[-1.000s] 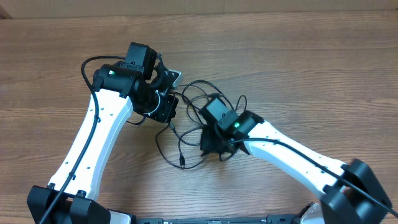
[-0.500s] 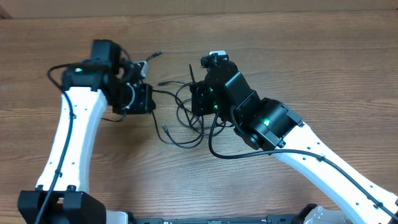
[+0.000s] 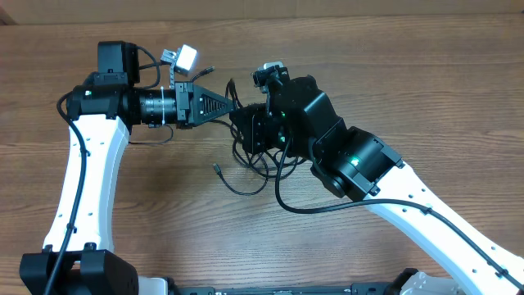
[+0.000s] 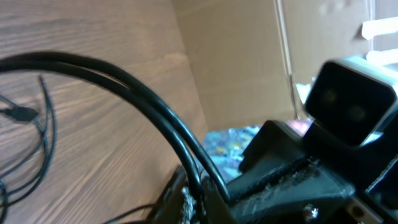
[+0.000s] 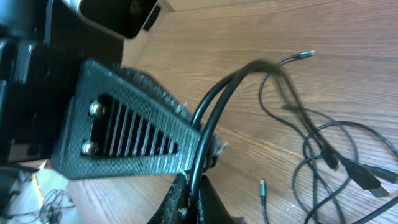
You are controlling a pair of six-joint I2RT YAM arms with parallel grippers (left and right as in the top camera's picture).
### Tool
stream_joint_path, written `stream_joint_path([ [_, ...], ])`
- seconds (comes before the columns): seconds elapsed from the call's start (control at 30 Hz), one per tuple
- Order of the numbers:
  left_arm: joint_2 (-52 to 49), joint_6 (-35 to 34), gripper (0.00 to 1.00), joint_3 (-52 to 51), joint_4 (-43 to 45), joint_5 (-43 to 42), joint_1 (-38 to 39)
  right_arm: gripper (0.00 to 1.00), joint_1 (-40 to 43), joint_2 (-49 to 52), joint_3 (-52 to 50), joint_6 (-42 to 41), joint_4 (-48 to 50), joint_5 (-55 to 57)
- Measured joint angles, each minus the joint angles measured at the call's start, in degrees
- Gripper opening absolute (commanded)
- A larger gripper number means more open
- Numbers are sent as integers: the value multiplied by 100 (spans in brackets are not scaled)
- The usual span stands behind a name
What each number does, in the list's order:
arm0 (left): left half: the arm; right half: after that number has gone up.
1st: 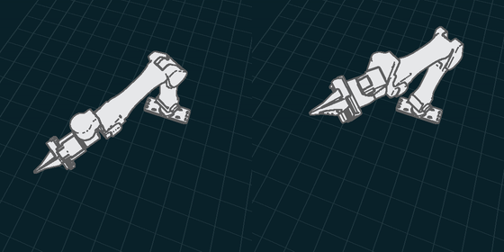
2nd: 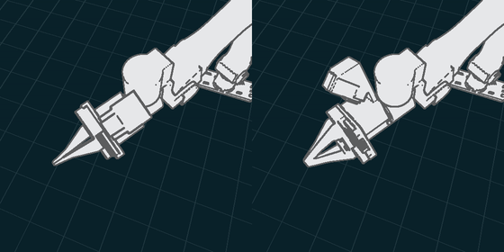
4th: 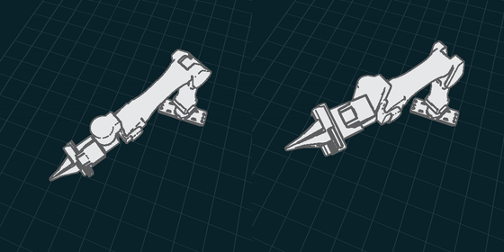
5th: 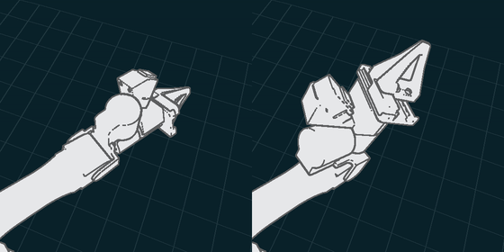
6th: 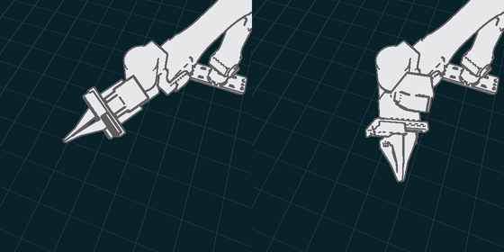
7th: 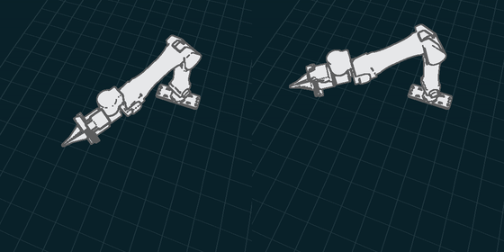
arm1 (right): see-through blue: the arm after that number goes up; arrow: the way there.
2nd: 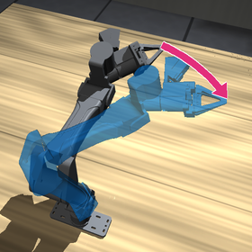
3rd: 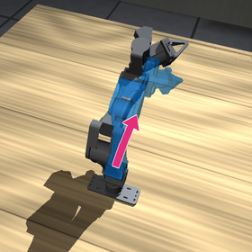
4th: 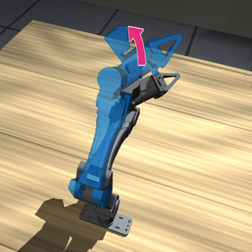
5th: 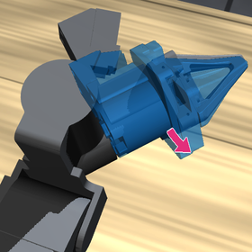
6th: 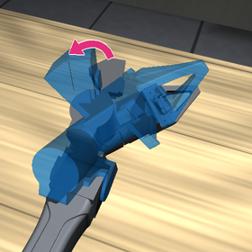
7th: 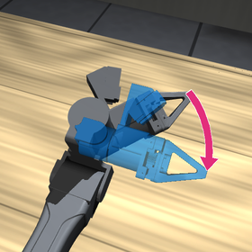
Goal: Untangle cables
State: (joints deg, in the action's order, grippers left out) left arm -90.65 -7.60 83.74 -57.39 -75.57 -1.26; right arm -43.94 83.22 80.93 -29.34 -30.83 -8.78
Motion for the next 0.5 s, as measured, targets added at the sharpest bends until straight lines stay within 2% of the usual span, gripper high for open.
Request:
stream_joint_path([
  [0.2, 0, -557, 4, 0, 431, -278, 2, 4, 4, -2, 0, 24, -138, -444],
  [0.5, 0, -564, 4, 0, 120, -299, 2, 4, -4, -2, 2, 964, -365, 28],
])
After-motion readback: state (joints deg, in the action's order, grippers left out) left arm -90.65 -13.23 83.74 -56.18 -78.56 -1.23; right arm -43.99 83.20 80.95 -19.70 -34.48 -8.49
